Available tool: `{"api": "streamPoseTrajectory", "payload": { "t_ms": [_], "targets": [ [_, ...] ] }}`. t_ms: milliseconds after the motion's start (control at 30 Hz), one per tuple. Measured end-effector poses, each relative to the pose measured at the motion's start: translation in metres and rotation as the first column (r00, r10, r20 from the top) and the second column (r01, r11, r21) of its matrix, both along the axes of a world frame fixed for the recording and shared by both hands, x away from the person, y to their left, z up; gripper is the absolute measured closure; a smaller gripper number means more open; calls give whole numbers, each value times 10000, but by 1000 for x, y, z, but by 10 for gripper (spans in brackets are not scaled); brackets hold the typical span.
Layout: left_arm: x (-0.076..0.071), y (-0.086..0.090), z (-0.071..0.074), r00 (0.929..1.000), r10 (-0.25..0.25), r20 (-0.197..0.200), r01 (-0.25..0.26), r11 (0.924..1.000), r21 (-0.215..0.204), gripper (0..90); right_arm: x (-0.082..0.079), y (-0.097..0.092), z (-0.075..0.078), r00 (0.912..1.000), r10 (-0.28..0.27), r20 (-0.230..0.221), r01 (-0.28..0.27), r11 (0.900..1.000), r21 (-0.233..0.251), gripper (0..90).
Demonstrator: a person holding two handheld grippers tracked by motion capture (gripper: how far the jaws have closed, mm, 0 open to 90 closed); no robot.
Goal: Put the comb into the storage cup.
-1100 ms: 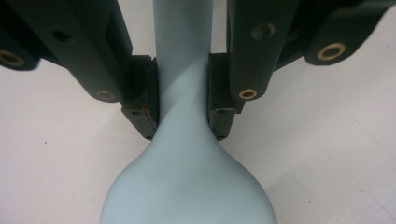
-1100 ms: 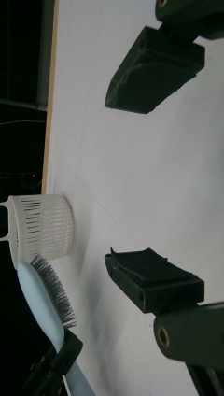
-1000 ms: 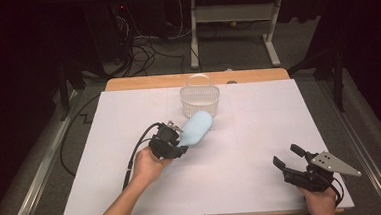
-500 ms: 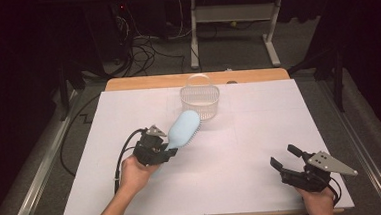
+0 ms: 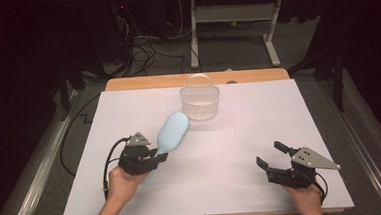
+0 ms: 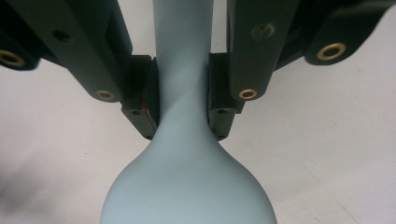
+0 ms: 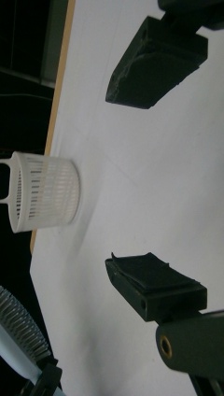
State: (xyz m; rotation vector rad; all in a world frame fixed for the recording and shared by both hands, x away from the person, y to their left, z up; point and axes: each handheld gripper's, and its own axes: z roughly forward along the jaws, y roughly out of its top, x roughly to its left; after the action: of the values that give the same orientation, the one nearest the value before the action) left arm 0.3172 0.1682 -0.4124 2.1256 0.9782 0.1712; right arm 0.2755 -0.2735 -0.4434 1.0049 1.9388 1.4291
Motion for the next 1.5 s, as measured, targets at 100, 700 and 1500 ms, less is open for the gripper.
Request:
{"api": "streamPoseTrajectory", "payload": {
  "t_ms": [100,700,1500],
  "targets": [
    [-5,3,0,10000,5,98,-3,9998,-211,678,2,13,4,9995,312,12,-312,9995,-46,186],
    [-21,-9,1,9979,-424,490,441,9984,-341,678,6,77,22,9775,2059,-457,-2062,9785,-15,201],
    [-25,-37,2,9931,-920,730,943,9951,-299,678,24,125,31,9520,2949,-817,-2929,9555,359,199]
  ]
}}
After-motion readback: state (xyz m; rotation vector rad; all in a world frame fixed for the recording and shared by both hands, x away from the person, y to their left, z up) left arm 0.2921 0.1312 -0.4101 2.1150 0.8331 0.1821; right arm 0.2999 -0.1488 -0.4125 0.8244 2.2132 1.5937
